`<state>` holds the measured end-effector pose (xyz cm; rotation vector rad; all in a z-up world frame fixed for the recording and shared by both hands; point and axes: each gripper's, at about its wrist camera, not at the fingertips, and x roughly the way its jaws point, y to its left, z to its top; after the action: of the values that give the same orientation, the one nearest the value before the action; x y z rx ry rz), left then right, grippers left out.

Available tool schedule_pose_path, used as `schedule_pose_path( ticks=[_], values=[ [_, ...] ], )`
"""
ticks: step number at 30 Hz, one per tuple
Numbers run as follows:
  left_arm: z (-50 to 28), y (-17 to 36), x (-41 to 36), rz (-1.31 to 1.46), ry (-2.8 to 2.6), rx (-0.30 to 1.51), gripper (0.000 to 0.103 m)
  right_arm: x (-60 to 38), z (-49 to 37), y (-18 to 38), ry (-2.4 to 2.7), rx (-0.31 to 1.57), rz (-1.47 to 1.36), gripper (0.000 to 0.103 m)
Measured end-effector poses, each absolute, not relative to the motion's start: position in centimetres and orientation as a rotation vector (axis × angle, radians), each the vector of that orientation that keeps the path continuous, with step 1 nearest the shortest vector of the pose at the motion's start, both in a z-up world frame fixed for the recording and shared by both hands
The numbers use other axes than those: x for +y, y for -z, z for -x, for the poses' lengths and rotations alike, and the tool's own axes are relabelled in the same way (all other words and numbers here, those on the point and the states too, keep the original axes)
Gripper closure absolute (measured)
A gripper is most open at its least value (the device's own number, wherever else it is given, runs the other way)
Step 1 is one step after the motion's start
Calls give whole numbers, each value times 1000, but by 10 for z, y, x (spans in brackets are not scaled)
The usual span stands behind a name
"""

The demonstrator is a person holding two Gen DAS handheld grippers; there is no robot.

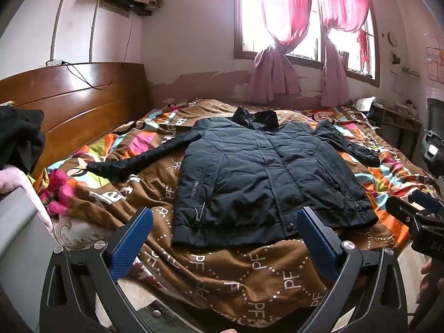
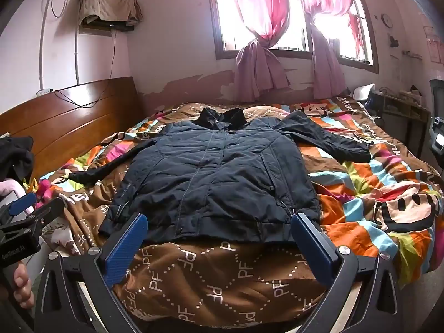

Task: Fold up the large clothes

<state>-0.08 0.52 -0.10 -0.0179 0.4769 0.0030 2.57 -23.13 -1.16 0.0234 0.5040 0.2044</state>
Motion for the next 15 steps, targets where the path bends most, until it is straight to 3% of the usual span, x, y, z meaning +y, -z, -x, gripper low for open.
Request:
schedule_pose_path(
  ticks=[15],
  values=[
    [1, -6, 7, 16, -2, 472, 2, -232, -24, 11, -203, 504, -26, 0]
  ],
)
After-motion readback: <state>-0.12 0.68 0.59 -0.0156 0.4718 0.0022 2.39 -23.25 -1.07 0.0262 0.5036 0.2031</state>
